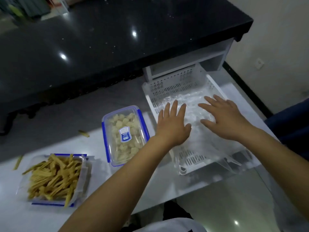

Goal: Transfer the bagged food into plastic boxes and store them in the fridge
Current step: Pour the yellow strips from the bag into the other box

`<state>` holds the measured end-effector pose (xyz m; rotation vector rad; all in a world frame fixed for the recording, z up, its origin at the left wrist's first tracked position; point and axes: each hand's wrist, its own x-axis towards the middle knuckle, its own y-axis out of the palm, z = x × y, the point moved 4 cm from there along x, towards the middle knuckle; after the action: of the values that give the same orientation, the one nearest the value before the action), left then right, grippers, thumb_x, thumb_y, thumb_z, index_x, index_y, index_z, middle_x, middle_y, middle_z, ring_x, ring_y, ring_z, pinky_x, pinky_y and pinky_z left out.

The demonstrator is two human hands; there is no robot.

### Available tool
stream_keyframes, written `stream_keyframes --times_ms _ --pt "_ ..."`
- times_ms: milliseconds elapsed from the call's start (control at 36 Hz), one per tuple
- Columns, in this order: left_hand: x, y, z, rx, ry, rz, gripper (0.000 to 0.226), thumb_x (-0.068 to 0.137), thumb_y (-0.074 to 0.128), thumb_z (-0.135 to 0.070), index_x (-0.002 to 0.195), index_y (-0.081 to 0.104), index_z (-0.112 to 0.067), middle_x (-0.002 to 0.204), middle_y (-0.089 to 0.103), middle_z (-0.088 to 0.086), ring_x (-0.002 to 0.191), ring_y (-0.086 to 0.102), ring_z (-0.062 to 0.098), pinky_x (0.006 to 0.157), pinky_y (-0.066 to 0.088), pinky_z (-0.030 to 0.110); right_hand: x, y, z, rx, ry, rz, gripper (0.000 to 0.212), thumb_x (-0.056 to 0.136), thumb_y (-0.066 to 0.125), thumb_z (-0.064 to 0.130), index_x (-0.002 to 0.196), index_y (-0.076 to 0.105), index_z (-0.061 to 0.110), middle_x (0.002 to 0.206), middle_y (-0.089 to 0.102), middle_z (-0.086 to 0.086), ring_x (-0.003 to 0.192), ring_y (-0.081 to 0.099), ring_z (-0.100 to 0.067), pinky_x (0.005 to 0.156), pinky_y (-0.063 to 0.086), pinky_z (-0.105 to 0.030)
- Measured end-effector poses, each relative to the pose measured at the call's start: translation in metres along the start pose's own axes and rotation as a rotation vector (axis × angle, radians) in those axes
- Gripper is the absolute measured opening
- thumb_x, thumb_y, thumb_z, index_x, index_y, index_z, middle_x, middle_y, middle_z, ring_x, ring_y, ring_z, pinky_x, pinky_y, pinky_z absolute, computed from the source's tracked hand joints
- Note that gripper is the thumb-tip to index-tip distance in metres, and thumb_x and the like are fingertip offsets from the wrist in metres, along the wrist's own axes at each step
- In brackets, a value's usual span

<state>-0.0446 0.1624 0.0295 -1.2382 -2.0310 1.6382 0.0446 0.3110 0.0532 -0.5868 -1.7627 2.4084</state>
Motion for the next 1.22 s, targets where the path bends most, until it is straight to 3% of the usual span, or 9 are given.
stream_keyframes --times_ms 111,250,306,472,611,833,944,1083,1222 --pt "-0.066 -0.035 0.035 -0.23 -0.024 -0.19 0.072 0.1 0.048 -0.044 0.16 0.01 -0.032 0.169 -0.001 -0.001 0.155 -0.008 0.021 0.125 0.001 0.044 -0.029 -0.032 0.052 0.303 -0.073 -0.095 0.056 0.094 0.053 0.053 0.148 0.039 0.042 0.162 0.025 0.016 0.151 0.015 -0.008 0.121 0.022 -0.044" --pt "-0.169 -0.053 0.115 -0.431 -0.233 -0.41 0.067 0.098 0.059 -0.035 0.156 0.027 -0.03 0.164 0.022 -0.007 0.153 0.013 0.014 0.123 0.019 0.045 -0.054 -0.034 0.143 0.443 -0.309 -0.154 0.054 0.09 0.057 0.051 0.143 0.047 0.042 0.151 0.035 0.026 0.141 0.021 0.009 0.112 0.015 -0.013" --pt "-0.21 -0.05 0.15 -0.486 -0.373 -0.508 0.065 0.096 0.062 -0.032 0.154 0.033 -0.029 0.162 0.029 -0.004 0.15 0.021 0.014 0.122 0.024 0.047 -0.058 -0.019 0.182 0.529 -0.397 -0.112 0.052 0.089 0.061 0.046 0.14 0.052 0.039 0.148 0.038 0.027 0.135 0.023 0.017 0.107 0.014 -0.001" --pt "-0.326 -0.015 0.23 -0.714 -0.764 -0.849 0.052 0.093 0.069 -0.023 0.136 0.048 -0.044 0.138 0.05 -0.017 0.125 0.046 -0.002 0.106 0.037 0.027 -0.056 0.055 0.281 0.692 -0.505 0.132 0.048 0.088 0.067 0.043 0.134 0.053 0.044 0.147 0.04 0.028 0.132 0.028 0.018 0.108 0.026 -0.011" --pt "-0.377 0.032 0.266 -1.299 -1.079 -1.04 0.045 0.094 0.067 -0.018 0.127 0.054 -0.045 0.138 0.054 -0.006 0.123 0.055 0.013 0.097 0.046 0.035 -0.038 0.104 0.338 0.629 -0.539 0.313 0.06 0.09 0.066 0.04 0.145 0.04 0.044 0.138 0.037 0.03 0.123 0.033 0.014 0.091 0.026 0.0" --pt "-0.361 0.056 0.296 -2.036 -1.01 -0.887 0.041 0.092 0.067 -0.011 0.132 0.059 -0.017 0.116 0.072 0.014 0.105 0.072 0.031 0.091 0.058 0.05 0.033 0.136 0.407 0.702 -0.238 0.416 0.046 0.094 0.054 0.054 0.135 0.057 0.032 0.133 0.057 0.008 0.111 0.055 -0.007 0.087 0.039 -0.028" --pt "-0.358 0.048 0.316 -2.04 -0.902 -0.738 0.034 0.094 0.063 -0.013 0.128 0.065 -0.022 0.111 0.076 0.009 0.104 0.073 0.026 0.093 0.058 0.048 0.046 0.137 0.425 0.7 -0.058 0.44 0.048 0.094 0.046 0.063 0.118 0.068 0.027 0.113 0.068 0.001 0.088 0.063 -0.011 0.079 0.047 -0.032" --pt "-0.372 0.026 0.361 -1.992 -0.815 -0.659 0.039 0.097 0.051 -0.002 0.127 0.066 -0.024 0.097 0.078 0.004 0.082 0.076 0.015 0.06 0.058 0.029 0.021 0.149 0.44 0.708 0.092 0.552 0.054 0.091 0.044 0.072 0.11 0.07 0.029 0.102 0.071 -0.008 0.079 0.07 -0.026 0.072 0.055 -0.036" --pt "-0.399 0.005 0.421 -1.818 -0.772 -0.59 0.029 0.099 0.054 -0.014 0.12 0.071 -0.025 0.103 0.076 0.005 0.096 0.072 0.017 0.067 0.059 0.031 -0.017 0.176 0.459 0.833 0.21 0.502 0.048 0.092 0.05 0.064 0.101 0.075 0.024 0.103 0.071 -0.009 0.087 0.069 -0.025 0.077 0.055 -0.035"
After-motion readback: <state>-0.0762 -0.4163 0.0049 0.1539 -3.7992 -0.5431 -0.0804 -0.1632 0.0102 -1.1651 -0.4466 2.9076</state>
